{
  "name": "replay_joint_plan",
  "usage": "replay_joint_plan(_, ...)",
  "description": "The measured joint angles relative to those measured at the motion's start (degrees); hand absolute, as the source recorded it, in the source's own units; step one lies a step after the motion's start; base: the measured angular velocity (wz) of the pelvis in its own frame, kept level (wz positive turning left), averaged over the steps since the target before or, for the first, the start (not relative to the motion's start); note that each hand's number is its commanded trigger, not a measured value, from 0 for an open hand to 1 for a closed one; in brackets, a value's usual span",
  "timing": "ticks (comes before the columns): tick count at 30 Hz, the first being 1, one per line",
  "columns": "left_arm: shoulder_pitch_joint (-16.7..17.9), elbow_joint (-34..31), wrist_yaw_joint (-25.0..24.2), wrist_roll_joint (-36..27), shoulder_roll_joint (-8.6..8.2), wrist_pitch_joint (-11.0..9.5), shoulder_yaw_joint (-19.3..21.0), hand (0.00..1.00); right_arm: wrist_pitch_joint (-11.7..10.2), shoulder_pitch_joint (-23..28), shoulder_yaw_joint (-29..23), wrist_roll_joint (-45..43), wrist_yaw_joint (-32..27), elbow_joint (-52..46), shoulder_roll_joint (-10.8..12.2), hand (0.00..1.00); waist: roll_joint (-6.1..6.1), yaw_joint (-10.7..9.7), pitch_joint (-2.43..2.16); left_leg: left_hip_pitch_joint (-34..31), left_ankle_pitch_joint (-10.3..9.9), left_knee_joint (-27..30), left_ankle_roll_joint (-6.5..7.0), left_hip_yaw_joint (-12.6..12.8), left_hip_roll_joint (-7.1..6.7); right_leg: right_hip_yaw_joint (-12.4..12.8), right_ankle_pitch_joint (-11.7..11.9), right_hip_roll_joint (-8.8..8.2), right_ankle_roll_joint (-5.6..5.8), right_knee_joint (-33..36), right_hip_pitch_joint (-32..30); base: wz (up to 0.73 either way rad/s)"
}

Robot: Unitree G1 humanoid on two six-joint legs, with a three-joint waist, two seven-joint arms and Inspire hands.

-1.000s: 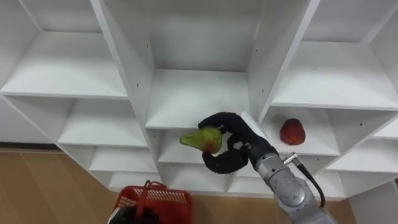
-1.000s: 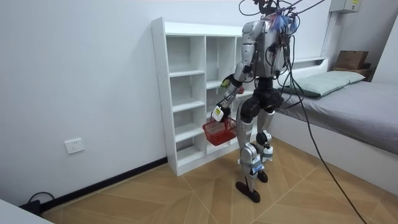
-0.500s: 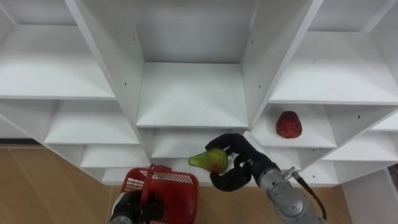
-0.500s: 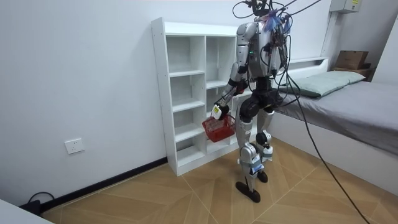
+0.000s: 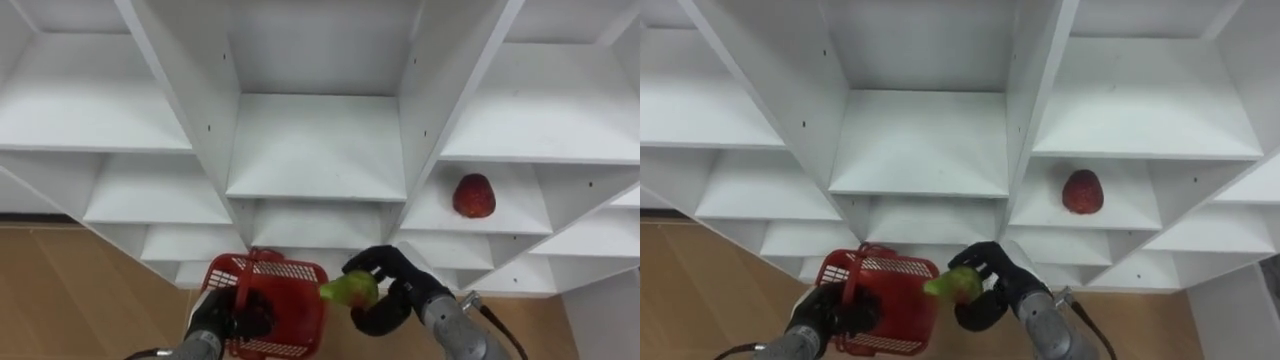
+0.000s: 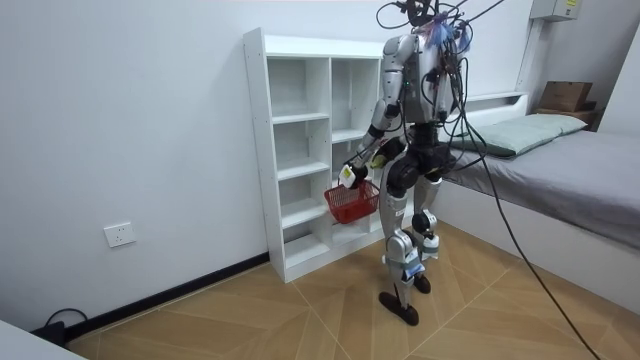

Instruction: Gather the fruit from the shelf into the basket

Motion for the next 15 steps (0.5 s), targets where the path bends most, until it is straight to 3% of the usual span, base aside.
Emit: replay_joint_plan(15, -0.10, -0.99, -2.26, 4.46, 0.07, -0.14, -2.28, 1.00, 0.00, -0.80, 0.04, -1.72, 0.73, 2.52, 0.05, 1.00, 0.18, 0.16, -0.08, -0.80, 0.00, 0.33, 0.00, 0.18, -0.04, 0.31, 0.05, 0.03, -0.07, 0.35, -0.97, 0.00)
